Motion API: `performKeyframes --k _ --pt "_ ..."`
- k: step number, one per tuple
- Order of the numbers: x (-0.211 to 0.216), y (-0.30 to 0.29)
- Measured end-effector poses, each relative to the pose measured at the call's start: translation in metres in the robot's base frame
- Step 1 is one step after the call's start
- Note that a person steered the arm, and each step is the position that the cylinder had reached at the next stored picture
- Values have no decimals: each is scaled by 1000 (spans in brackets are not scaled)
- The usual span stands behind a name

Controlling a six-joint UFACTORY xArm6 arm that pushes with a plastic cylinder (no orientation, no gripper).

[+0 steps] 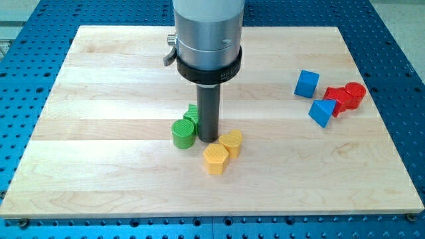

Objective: Slide the green circle into the green star

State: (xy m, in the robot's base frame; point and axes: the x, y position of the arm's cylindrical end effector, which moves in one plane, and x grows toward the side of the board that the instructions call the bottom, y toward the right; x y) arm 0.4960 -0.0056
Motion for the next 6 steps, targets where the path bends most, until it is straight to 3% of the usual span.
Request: performKeyframes --k 2,3,5,6 --pt "46 -18" --pt "43 -48" --pt "11 -23" --pt "14 -10"
